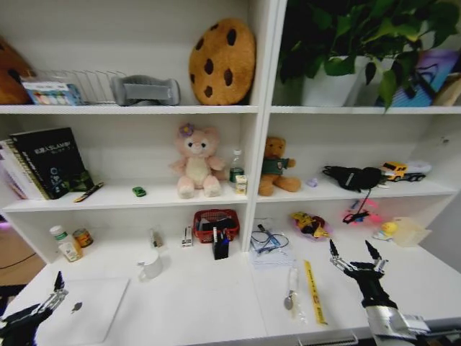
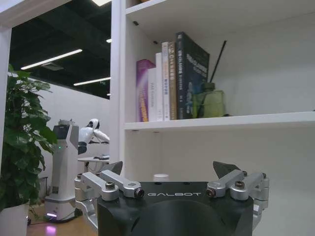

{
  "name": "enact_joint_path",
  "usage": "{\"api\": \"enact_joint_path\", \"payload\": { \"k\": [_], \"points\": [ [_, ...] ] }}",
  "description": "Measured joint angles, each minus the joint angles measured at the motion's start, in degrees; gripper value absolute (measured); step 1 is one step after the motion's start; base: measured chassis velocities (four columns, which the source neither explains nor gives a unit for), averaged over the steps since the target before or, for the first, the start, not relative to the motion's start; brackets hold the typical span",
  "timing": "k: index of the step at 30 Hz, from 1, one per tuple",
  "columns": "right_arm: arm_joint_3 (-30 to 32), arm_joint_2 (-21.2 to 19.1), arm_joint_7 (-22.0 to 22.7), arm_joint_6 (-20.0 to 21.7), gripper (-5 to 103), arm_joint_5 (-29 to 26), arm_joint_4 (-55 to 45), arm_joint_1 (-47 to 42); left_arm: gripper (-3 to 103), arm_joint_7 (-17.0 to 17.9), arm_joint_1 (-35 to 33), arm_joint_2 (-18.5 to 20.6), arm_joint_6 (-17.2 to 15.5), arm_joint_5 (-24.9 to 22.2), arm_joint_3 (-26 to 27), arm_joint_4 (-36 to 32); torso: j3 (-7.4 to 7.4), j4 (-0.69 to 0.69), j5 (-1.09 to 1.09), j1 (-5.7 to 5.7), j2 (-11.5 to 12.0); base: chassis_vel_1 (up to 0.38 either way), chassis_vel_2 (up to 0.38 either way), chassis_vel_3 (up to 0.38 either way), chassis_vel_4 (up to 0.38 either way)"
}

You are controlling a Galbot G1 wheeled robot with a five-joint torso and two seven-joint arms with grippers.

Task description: Organize the objects on the table.

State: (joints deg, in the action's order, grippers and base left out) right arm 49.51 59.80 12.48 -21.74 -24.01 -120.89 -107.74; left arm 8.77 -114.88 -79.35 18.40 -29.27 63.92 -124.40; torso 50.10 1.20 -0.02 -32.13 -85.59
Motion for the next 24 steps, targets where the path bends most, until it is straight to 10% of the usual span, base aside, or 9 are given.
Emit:
{"api": "enact_joint_path", "payload": {
  "k": [14, 24],
  "points": [
    [0.0, 0.0, 0.0, 0.0, 100, 0.0, 0.0, 0.0, 100, 0.0, 0.0, 0.0, 0.0, 0.0, 0.0, 0.0, -0.01, 0.05, 0.11, 0.0, 0.0, 0.331, 0.343, -0.346, -0.341],
    [0.0, 0.0, 0.0, 0.0, 100, 0.0, 0.0, 0.0, 100, 0.1, 0.0, 0.0, 0.0, 0.0, 0.0, 0.0, 0.01, 0.04, -0.04, 0.0, 0.0, 0.074, 0.02, -0.005, -0.069]
  ]
}}
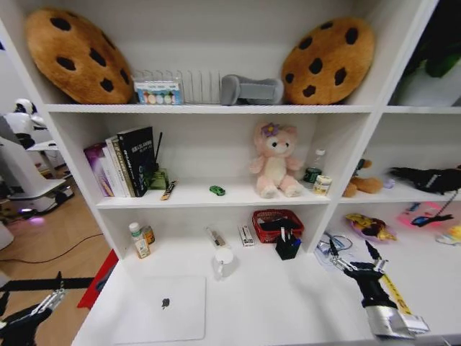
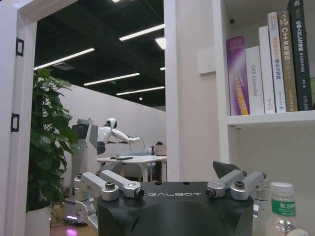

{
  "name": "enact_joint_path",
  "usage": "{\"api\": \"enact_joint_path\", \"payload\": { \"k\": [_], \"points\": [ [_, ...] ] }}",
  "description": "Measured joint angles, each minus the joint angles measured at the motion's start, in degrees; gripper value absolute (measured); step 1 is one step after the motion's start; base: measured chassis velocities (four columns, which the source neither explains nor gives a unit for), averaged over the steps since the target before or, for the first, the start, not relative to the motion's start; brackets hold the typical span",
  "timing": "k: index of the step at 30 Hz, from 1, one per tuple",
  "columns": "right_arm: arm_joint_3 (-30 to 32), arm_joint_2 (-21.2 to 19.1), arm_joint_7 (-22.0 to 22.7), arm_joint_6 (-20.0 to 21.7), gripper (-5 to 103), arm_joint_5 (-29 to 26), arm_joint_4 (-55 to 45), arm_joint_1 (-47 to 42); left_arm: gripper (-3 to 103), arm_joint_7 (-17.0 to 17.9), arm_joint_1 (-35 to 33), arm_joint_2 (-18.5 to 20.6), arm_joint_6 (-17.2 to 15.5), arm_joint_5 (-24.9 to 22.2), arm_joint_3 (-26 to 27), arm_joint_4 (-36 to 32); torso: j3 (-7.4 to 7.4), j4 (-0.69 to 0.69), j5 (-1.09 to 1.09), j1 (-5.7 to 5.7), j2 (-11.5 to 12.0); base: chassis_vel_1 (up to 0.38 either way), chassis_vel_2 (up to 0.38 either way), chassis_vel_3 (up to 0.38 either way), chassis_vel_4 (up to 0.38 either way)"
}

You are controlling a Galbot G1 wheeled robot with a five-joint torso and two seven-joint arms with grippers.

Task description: Organize the objects on the table.

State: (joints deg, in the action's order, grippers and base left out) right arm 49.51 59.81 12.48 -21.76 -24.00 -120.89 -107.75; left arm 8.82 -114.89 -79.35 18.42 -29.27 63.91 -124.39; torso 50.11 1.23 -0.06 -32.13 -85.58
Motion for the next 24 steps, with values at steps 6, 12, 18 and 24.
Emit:
{"api": "enact_joint_path", "payload": {
  "k": [6, 12, 18, 24],
  "points": [
    [0.0, 0.0, 0.0, 0.0, 100, 0.0, 0.0, 0.0, 100, 0.0, 0.0, 0.0, 0.0, 0.0, 0.0, 0.0, 0.0, 0.0, 0.02, 0.0, 0.0, -0.083, -0.067, 0.051, 0.052],
    [0.0, 0.0, 0.0, 0.0, 100, 0.0, 0.0, 0.0, 100, 0.0, 0.0, 0.0, 0.0, 0.0, 0.0, 0.0, -0.01, -0.02, 0.08, 0.0, 0.0, 0.037, -0.014, -0.038, 0.016],
    [0.0, 0.0, 0.0, 0.0, 100, 0.0, 0.0, 0.0, 100, -0.1, 0.0, 0.0, 0.0, 0.0, 0.0, 0.0, -0.01, 0.01, 0.06, 0.0, 0.0, 0.126, -0.09, -0.146, 0.105],
    [0.0, 0.0, 0.0, 0.0, 100, 0.0, 0.0, 0.0, 100, -0.1, 0.0, 0.0, 0.0, 0.0, 0.0, 0.0, -0.03, -0.03, 0.09, 0.04, 0.0, 0.163, -0.165, -0.155, 0.2]
  ]
}}
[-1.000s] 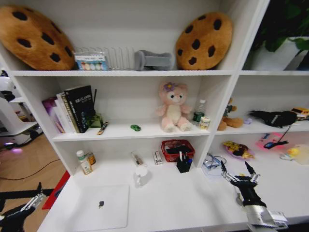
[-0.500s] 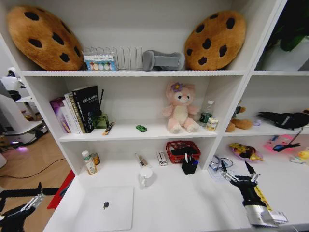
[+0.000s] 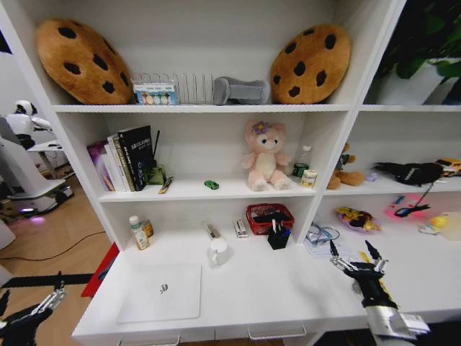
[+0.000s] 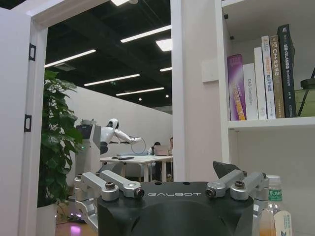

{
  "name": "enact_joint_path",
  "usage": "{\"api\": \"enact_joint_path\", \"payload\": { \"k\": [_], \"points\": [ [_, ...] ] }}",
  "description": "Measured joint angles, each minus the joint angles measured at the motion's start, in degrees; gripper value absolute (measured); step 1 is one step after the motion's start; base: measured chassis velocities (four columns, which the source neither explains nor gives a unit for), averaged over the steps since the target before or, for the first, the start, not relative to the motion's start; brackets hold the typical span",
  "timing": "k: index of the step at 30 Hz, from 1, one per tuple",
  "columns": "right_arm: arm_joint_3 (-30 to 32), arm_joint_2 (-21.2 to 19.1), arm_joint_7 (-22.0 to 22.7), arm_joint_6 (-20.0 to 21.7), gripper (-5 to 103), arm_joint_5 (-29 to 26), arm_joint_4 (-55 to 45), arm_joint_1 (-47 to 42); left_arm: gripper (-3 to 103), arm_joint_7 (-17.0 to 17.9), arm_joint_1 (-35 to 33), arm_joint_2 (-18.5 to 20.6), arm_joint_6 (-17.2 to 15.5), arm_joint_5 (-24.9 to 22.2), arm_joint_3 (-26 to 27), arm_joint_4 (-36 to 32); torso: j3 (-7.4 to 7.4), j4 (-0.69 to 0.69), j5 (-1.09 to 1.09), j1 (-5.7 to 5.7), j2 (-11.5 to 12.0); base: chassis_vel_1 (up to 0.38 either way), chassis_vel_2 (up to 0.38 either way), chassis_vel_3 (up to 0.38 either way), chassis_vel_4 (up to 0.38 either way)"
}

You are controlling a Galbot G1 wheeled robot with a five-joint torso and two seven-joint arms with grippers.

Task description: Organize the objects on the table.

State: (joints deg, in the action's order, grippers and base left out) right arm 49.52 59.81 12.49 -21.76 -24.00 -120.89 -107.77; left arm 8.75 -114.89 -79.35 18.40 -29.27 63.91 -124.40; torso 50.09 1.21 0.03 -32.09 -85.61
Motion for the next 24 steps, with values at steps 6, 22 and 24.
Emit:
{"api": "enact_joint_path", "payload": {
  "k": [6, 22, 24],
  "points": [
    [0.0, 0.0, 0.0, 0.0, 100, 0.0, 0.0, 0.0, 100, 0.0, 0.0, 0.0, 0.0, 0.0, 0.0, 0.0, 0.0, 0.06, -0.02, 0.01, 0.0, 0.157, -0.151, -0.171, 0.148],
    [0.0, 0.0, 0.0, 0.0, 100, 0.0, 0.0, 0.0, 100, 0.0, 0.0, 0.0, 0.0, 0.0, 0.0, 0.0, 0.01, 0.03, -0.03, -0.03, 0.0, 0.101, -0.094, -0.106, 0.101],
    [0.0, 0.0, 0.0, 0.0, 100, 0.0, 0.0, 0.0, 100, 0.0, 0.0, 0.0, 0.0, 0.0, 0.0, 0.0, 0.01, 0.03, -0.02, -0.03, 0.0, 0.111, -0.113, -0.13, 0.132]
  ]
}}
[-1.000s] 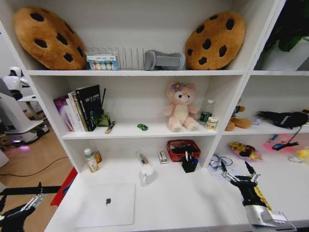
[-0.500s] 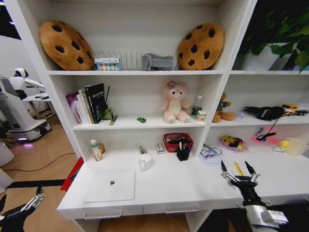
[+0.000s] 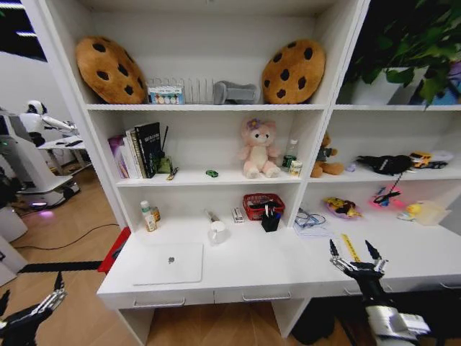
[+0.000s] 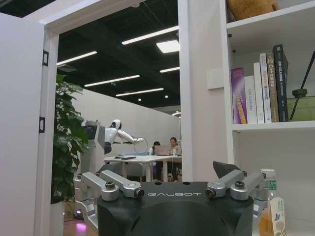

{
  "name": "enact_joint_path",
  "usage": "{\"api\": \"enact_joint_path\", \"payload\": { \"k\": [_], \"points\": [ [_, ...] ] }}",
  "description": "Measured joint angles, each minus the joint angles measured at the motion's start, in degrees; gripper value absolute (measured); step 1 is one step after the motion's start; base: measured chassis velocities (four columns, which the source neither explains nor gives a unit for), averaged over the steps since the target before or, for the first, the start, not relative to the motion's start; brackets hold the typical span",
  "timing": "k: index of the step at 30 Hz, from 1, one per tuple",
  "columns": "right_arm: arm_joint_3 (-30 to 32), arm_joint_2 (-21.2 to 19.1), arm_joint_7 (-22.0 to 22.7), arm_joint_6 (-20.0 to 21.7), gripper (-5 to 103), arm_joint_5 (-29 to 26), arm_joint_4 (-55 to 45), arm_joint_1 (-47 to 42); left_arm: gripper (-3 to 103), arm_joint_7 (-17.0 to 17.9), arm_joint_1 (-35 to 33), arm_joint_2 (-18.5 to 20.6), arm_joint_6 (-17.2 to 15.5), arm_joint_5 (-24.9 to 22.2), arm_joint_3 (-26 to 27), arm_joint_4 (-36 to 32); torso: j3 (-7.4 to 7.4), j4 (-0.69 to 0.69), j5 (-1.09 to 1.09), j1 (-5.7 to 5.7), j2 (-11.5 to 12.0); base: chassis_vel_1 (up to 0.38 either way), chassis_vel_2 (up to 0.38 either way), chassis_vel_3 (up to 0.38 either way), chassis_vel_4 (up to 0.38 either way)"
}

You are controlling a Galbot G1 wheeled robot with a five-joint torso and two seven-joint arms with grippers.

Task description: Organize the objects on the table.

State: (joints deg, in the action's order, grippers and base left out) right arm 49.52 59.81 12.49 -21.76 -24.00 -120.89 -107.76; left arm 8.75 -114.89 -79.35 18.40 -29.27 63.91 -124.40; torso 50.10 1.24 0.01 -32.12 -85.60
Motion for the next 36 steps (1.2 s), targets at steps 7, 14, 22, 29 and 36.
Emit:
{"api": "enact_joint_path", "payload": {
  "k": [7, 14, 22, 29, 36],
  "points": [
    [0.0, 0.0, 0.0, 0.0, 100, 0.0, 0.0, 0.0, 100, 0.0, 0.0, 0.0, 0.0, 0.0, 0.0, 0.0, 0.0, -0.02, -0.01, 0.0, 0.0, 0.12, -0.108, -0.112, 0.114],
    [0.0, 0.0, 0.0, 0.0, 100, 0.0, 0.0, 0.0, 100, 0.0, 0.0, 0.0, 0.0, 0.0, 0.0, 0.0, 0.0, 0.0, 0.0, 0.0, 0.0, 0.108, -0.106, -0.103, 0.094],
    [0.0, 0.0, 0.0, 0.0, 100, 0.0, 0.0, 0.0, 100, 0.0, 0.0, 0.0, 0.0, 0.0, 0.0, 0.0, 0.0, -0.01, -0.01, 0.0, 0.0, 0.1, -0.115, -0.119, 0.116],
    [0.0, 0.0, 0.0, 0.0, 100, 0.0, 0.0, 0.0, 100, 0.0, 0.0, 0.0, 0.0, 0.0, 0.0, 0.0, 0.0, -0.01, -0.02, 0.0, 0.0, 0.115, -0.126, -0.106, 0.113],
    [0.0, 0.0, 0.0, 0.0, 100, 0.0, 0.0, 0.0, 100, 0.0, 0.0, 0.0, 0.0, 0.0, 0.0, 0.0, 0.0, -0.01, 0.0, 0.0, 0.0, 0.111, -0.11, -0.121, 0.111]
  ]
}}
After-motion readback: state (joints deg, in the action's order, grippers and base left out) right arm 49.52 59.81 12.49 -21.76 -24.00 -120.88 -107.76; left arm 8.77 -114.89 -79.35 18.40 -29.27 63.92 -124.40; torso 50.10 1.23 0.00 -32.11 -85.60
